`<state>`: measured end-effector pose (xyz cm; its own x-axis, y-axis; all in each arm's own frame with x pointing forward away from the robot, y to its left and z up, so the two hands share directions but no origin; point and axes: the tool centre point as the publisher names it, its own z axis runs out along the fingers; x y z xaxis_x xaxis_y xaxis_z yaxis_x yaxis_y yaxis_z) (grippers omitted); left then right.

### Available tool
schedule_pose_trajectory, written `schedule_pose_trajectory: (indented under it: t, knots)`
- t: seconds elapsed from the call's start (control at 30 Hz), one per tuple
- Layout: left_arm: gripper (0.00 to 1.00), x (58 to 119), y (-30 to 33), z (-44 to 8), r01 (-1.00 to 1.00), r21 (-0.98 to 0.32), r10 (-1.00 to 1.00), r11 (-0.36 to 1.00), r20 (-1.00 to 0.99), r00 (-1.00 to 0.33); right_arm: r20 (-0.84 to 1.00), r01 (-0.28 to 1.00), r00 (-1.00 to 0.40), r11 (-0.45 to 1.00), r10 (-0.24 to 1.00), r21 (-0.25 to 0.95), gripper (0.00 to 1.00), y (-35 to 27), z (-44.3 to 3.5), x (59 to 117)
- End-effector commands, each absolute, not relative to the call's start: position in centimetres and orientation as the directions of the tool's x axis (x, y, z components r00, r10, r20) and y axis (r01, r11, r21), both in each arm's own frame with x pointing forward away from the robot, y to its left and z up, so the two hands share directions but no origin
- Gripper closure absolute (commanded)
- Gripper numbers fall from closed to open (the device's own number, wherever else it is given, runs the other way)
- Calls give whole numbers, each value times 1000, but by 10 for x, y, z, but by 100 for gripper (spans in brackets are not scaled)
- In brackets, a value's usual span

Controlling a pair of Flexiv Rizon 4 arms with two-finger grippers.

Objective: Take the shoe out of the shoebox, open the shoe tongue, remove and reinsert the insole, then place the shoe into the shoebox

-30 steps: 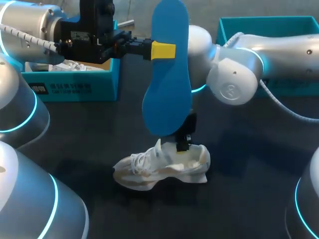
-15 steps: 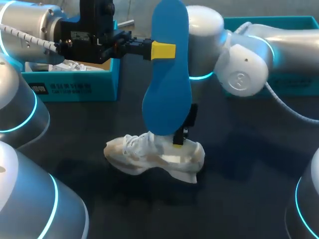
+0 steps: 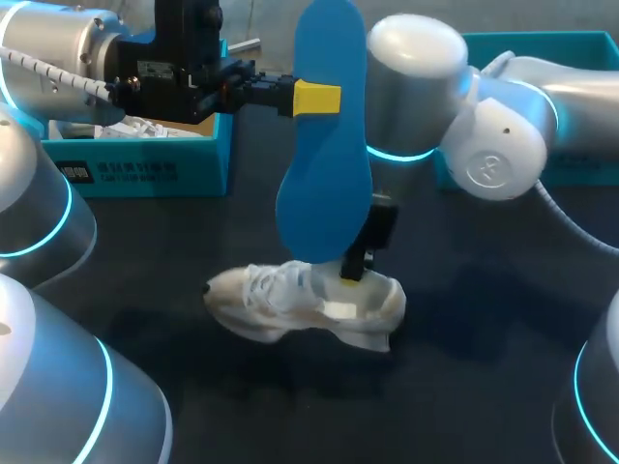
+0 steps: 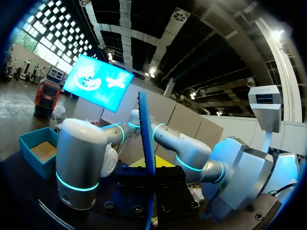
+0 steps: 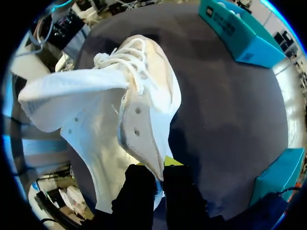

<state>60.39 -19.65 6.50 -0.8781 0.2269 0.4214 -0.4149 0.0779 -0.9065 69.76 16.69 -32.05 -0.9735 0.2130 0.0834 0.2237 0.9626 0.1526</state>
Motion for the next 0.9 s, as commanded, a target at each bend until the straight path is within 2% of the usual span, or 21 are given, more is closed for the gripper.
schedule_pose_trajectory:
  t: [0.03, 0.07, 0.2, 0.23, 0.47, 0.9]
  knots:
    - [100, 604, -197, 65, -415, -906, 227, 77, 421, -878, 79, 359, -933, 909, 350, 212, 100, 159, -316, 692]
    - [100, 604, -197, 65, -415, -906, 227, 77, 421, -878, 81, 419, -908, 880, 412, 222, 100, 157, -313, 692]
    - [100, 604, -197, 65, -415, -906, 227, 77, 421, -878, 106, 511, -858, 816, 502, 270, 100, 151, -304, 683]
    - [100, 604, -197, 65, -415, -906, 227, 77, 421, -878, 121, 567, -821, 773, 558, 284, 100, 149, -302, 680]
    - [100, 604, -197, 65, -415, -906, 227, 77, 421, -878, 170, 718, -678, 597, 715, 357, 100, 146, -287, 666]
    - [100, 604, -197, 65, -415, -906, 227, 77, 421, -878, 170, 718, -678, 597, 715, 357, 100, 146, -287, 666]
